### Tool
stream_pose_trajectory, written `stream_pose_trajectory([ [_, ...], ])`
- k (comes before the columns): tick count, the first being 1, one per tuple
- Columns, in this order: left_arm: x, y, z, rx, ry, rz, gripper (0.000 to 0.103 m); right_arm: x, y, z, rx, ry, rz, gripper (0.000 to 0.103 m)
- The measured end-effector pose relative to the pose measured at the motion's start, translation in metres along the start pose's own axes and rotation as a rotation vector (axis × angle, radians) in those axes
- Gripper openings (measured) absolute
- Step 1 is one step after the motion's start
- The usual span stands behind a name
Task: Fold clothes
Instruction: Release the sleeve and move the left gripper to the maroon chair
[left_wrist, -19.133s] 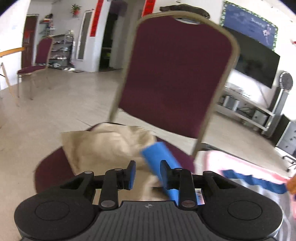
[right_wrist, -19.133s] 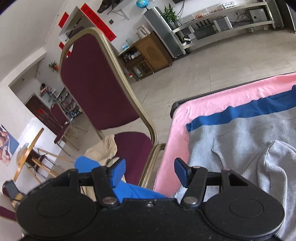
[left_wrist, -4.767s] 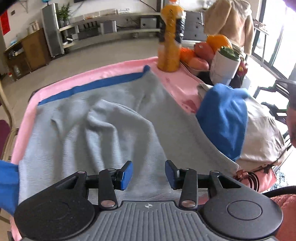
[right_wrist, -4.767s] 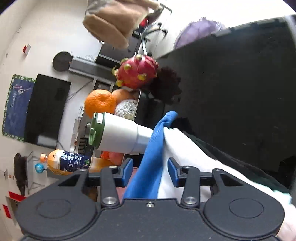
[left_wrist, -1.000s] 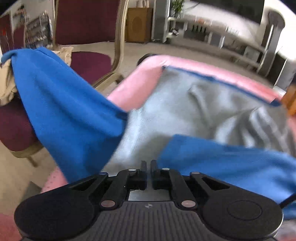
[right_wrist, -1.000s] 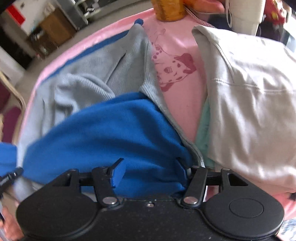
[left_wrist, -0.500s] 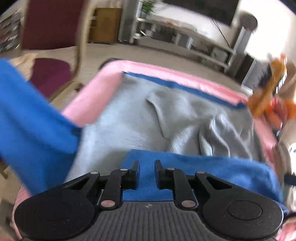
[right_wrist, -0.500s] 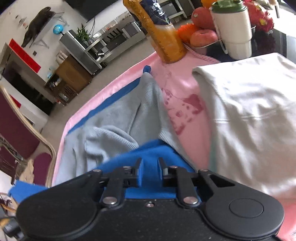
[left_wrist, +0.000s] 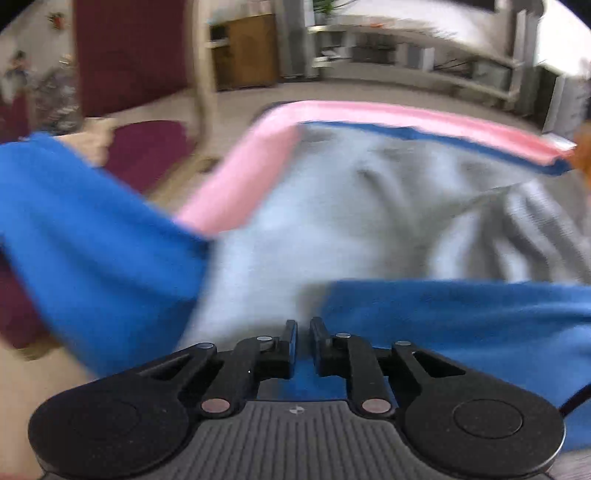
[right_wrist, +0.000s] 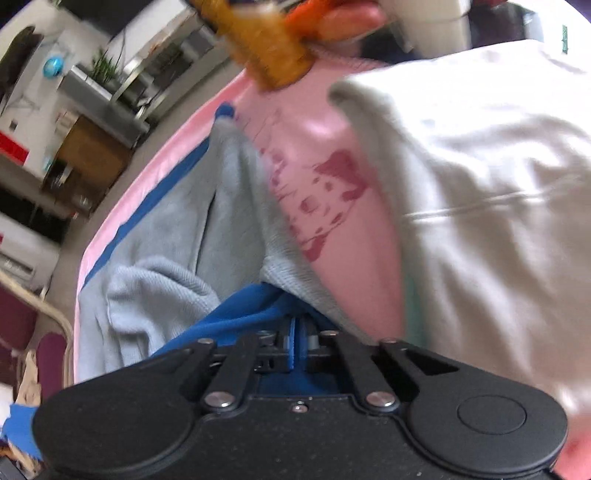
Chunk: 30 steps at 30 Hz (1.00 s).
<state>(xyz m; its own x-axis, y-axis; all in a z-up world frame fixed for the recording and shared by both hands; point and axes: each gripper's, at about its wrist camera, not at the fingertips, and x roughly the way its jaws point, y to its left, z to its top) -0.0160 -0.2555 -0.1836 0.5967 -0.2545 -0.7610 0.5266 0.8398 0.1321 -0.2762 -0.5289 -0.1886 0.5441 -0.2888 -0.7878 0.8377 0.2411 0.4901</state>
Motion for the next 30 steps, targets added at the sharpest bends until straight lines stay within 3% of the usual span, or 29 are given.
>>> stream_pose_trajectory([
  [2, -0.008, 0.016, -0.002, -0.044, 0.022, -0.011, 0.015, -0.022, -0.001, -0.007, -0.027, -0.041, 0.006, 0.025],
  [5, -0.027, 0.028, -0.009, -0.069, 0.014, -0.077, 0.016, -0.048, -0.001, -0.019, -0.07, -0.073, 0.054, 0.033],
  [9, -0.052, 0.029, -0.017, -0.073, -0.025, -0.182, 0.016, -0.053, 0.001, -0.037, -0.086, -0.02, 0.105, 0.033],
  [12, -0.062, 0.006, -0.015, 0.004, -0.084, -0.258, 0.018, -0.048, 0.018, -0.047, -0.161, 0.024, 0.129, 0.025],
  [15, -0.059, -0.018, -0.021, 0.098, -0.105, -0.288, 0.019, -0.038, 0.032, -0.056, -0.246, 0.083, 0.105, 0.024],
  [20, -0.032, -0.026, -0.025, 0.131, 0.001, -0.267, 0.027, -0.014, 0.028, -0.06, -0.214, 0.154, 0.0, 0.02],
  [25, -0.031, -0.016, -0.028, 0.102, 0.076, -0.259, 0.03, -0.019, 0.026, -0.063, -0.211, 0.146, 0.0, 0.021],
  [30, -0.049, 0.022, -0.018, -0.019, 0.101, -0.272, 0.022, -0.043, 0.032, -0.064, -0.226, 0.073, 0.008, 0.033],
])
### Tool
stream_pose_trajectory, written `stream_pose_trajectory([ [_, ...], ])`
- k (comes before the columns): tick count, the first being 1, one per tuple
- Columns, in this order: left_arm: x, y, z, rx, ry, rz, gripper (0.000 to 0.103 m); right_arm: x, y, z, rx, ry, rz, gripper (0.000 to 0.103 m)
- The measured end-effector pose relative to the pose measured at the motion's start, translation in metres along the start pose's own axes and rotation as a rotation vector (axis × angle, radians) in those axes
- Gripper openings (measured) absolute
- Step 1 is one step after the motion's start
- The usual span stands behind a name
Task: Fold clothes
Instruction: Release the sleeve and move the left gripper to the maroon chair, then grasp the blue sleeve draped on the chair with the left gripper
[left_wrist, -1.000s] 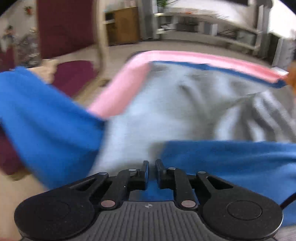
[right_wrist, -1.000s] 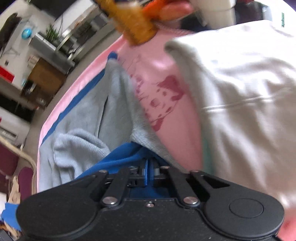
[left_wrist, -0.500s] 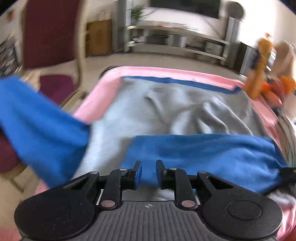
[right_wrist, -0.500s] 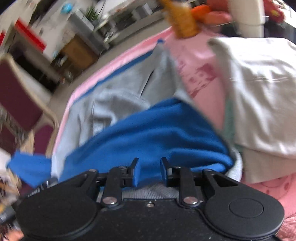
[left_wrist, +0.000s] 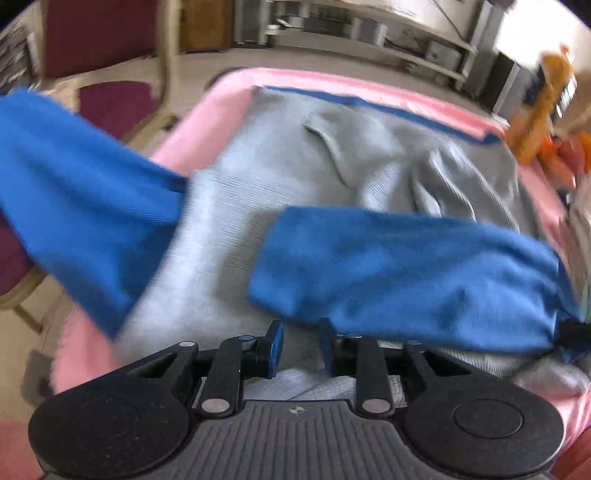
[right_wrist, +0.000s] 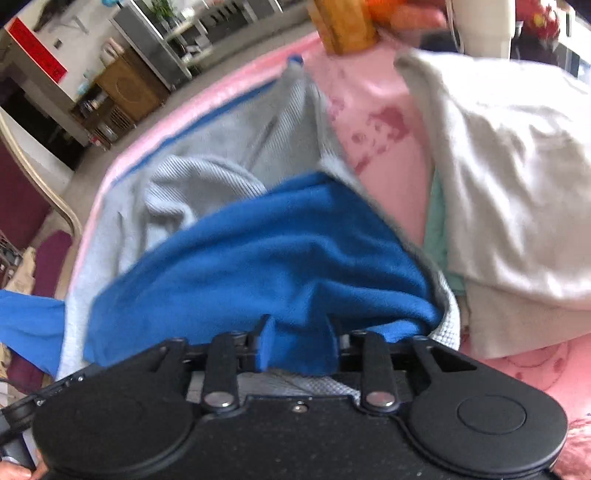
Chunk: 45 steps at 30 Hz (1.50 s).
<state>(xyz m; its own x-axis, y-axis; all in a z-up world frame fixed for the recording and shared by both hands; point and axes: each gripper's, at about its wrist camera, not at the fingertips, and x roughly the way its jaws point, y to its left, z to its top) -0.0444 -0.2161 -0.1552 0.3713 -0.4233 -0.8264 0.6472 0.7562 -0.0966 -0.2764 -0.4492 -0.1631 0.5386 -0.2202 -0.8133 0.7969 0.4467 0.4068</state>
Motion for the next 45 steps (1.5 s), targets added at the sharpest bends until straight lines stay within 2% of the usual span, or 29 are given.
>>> stream_pose_trajectory([
  [4, -0.03, 0.041, 0.007, -0.104, -0.04, -0.034, 0.023, -0.026, 0.018, 0.003, 0.012, -0.053, 0.044, 0.037],
  [7, -0.057, 0.081, 0.014, -0.209, -0.114, -0.076, 0.032, -0.045, 0.048, 0.007, 0.003, -0.104, 0.121, 0.045],
  [9, -0.076, 0.112, 0.021, -0.29, -0.18, -0.093, 0.034, -0.056, 0.071, 0.011, 0.004, -0.138, 0.191, 0.056],
  [12, -0.103, 0.162, 0.033, -0.41, -0.294, -0.087, 0.036, -0.071, 0.105, 0.013, 0.006, -0.183, 0.31, 0.068],
  [17, -0.137, 0.245, 0.061, -0.605, -0.459, -0.027, 0.037, -0.082, 0.156, 0.01, -0.006, -0.244, 0.459, 0.075],
  [20, -0.135, 0.288, 0.077, -0.74, -0.472, -0.062, 0.038, -0.081, 0.178, 0.008, -0.014, -0.257, 0.489, 0.076],
  [23, -0.123, 0.312, 0.088, -0.835, -0.443, -0.111, 0.043, -0.076, 0.188, 0.006, 0.002, -0.248, 0.502, 0.076],
  [26, -0.111, 0.326, 0.095, -0.882, -0.415, -0.128, 0.044, -0.071, 0.195, 0.006, 0.022, -0.233, 0.52, 0.076],
  [29, -0.097, 0.332, 0.097, -0.907, -0.379, -0.161, 0.045, -0.069, 0.199, 0.004, 0.012, -0.244, 0.505, 0.077],
  [31, -0.086, 0.333, 0.101, -0.931, -0.359, -0.156, 0.045, -0.068, 0.2, 0.003, 0.015, -0.256, 0.491, 0.077],
  [33, -0.078, 0.334, 0.106, -0.938, -0.357, -0.117, 0.045, -0.065, 0.2, 0.003, 0.034, -0.261, 0.477, 0.078],
  [35, -0.076, 0.332, 0.113, -0.902, -0.367, -0.058, 0.037, -0.061, 0.198, 0.003, 0.057, -0.255, 0.462, 0.079],
  [37, -0.082, 0.32, 0.121, -0.786, -0.392, 0.025, 0.001, -0.058, 0.195, 0.003, 0.07, -0.249, 0.452, 0.079],
  [39, -0.094, 0.303, 0.128, -0.661, -0.432, 0.095, 0.0, -0.056, 0.192, 0.003, 0.072, -0.249, 0.441, 0.079],
  [41, -0.108, 0.285, 0.132, -0.55, -0.479, 0.133, 0.0, -0.056, 0.187, 0.003, 0.067, -0.256, 0.431, 0.079],
  [45, -0.141, 0.237, 0.131, -0.374, -0.565, 0.133, 0.0, -0.063, 0.165, 0.003, 0.079, -0.251, 0.415, 0.079],
])
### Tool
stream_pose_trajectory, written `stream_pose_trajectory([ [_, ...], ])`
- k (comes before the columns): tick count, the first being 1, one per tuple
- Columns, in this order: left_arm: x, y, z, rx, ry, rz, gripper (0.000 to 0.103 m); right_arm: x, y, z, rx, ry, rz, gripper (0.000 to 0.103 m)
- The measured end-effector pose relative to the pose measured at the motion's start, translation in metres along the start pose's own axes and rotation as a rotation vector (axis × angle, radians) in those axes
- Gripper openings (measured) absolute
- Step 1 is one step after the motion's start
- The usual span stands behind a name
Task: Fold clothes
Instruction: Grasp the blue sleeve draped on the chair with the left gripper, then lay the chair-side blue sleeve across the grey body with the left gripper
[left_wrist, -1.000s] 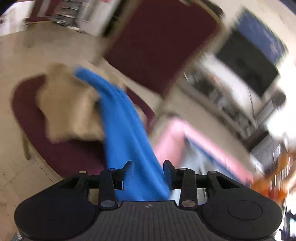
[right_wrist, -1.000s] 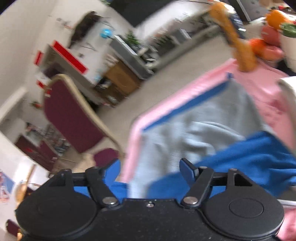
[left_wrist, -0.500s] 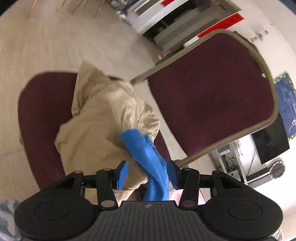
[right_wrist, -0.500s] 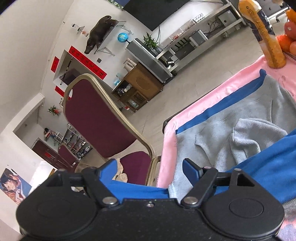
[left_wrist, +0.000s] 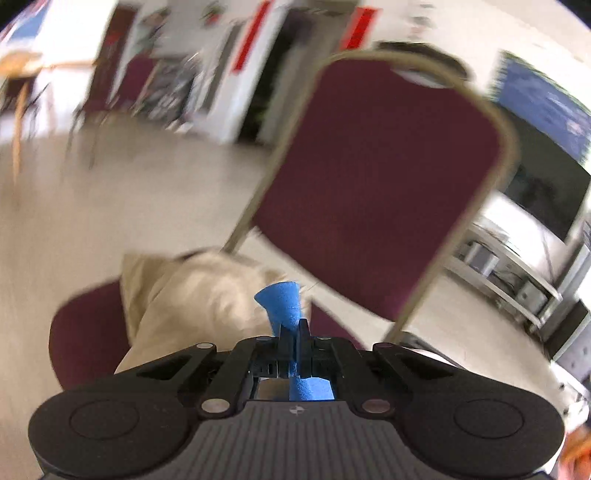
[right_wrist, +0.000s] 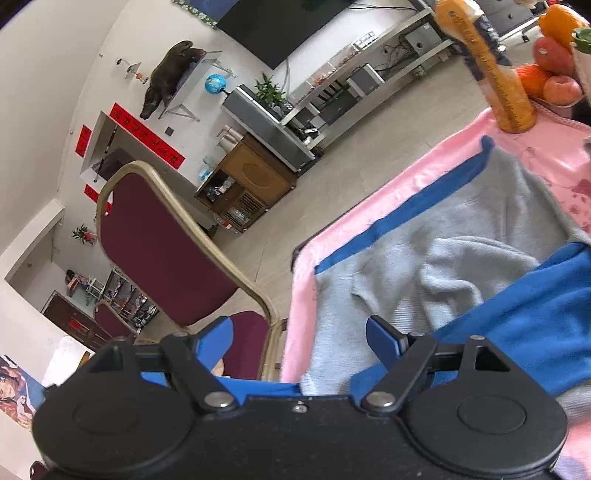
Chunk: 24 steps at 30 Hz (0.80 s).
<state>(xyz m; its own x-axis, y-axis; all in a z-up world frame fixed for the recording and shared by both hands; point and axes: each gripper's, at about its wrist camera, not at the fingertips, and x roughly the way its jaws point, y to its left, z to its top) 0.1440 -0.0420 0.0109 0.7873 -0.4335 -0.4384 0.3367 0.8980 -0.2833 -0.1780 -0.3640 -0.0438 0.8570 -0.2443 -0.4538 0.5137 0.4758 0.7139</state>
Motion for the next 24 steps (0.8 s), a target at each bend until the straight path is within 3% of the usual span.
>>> stream_pose_trajectory([
  [7, -0.076, -0.095, -0.036, 0.241, -0.085, -0.164, 0.0, -0.044, -0.079, 0.024, 0.056, 0.021, -0.137, 0.079],
  [12, -0.11, -0.17, -0.072, 0.331, -0.096, -0.244, 0.0, -0.061, -0.159, 0.038, 0.169, -0.001, -0.24, 0.079],
  [17, -0.123, -0.249, -0.116, 0.415, -0.09, -0.336, 0.0, -0.065, -0.209, 0.039, 0.308, -0.03, -0.219, 0.08],
  [19, -0.119, -0.279, -0.141, 0.442, -0.056, -0.382, 0.0, -0.066, -0.221, 0.038, 0.363, -0.026, -0.186, 0.08],
  [22, -0.103, -0.319, -0.191, 0.476, 0.077, -0.441, 0.001, -0.067, -0.224, 0.04, 0.353, -0.04, -0.165, 0.081],
  [24, -0.091, -0.339, -0.226, 0.518, 0.175, -0.458, 0.01, -0.066, -0.226, 0.041, 0.336, -0.04, -0.166, 0.083],
])
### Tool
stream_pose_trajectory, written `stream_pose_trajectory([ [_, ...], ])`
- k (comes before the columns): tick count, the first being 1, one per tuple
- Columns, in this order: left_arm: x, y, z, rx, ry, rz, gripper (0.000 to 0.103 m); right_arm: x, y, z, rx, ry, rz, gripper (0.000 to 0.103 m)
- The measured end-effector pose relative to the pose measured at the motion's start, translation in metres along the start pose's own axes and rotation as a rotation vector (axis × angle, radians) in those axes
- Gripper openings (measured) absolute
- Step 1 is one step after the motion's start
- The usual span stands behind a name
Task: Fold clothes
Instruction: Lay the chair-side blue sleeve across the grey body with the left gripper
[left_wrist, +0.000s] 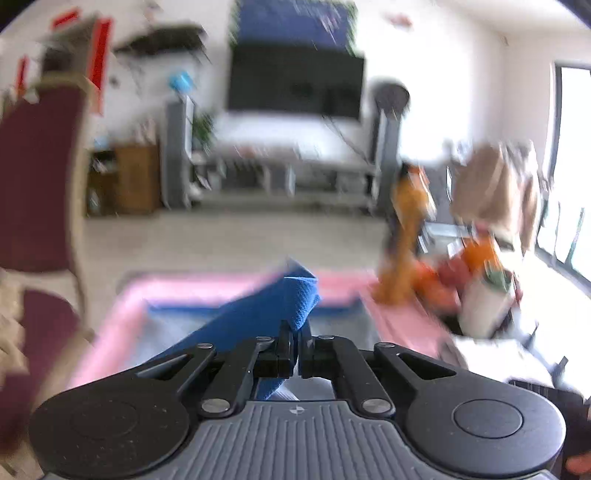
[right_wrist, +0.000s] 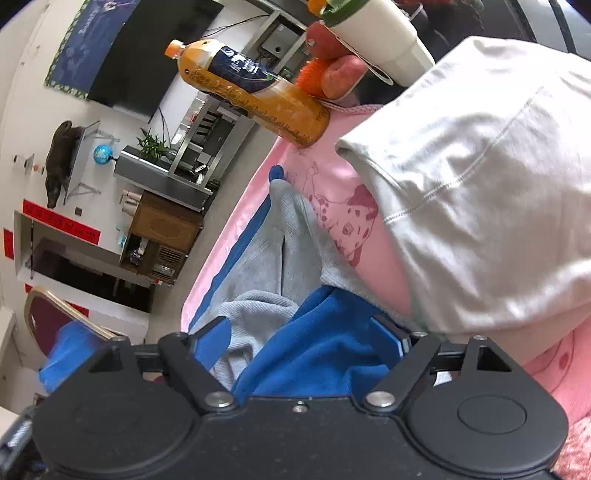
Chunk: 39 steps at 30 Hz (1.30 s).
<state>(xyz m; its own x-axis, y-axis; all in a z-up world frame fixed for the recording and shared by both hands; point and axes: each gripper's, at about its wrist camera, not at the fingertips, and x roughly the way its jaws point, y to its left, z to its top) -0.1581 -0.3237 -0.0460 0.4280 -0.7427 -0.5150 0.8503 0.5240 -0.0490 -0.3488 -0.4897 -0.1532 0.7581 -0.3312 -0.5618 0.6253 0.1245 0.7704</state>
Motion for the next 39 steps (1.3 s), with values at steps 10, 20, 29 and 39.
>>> stream_pose_trajectory([
  [10, -0.018, 0.041, -0.041, 0.089, 0.16, -0.082, 0.034, 0.0, -0.001, 0.002, -0.024, 0.024, 0.007, 0.083],
  [20, -0.012, 0.221, -0.035, -0.183, 0.189, 0.273, 0.022, 0.051, 0.04, -0.023, -0.272, 0.193, -0.098, 0.051],
  [29, 0.042, 0.22, -0.079, -0.195, 0.42, 0.05, 0.019, 0.09, 0.037, -0.026, -0.252, 0.278, -0.193, 0.049],
  [39, 0.044, 0.187, -0.094, -0.039, 0.443, 0.102, 0.027, 0.085, 0.031, -0.023, -0.226, 0.253, -0.183, 0.049],
])
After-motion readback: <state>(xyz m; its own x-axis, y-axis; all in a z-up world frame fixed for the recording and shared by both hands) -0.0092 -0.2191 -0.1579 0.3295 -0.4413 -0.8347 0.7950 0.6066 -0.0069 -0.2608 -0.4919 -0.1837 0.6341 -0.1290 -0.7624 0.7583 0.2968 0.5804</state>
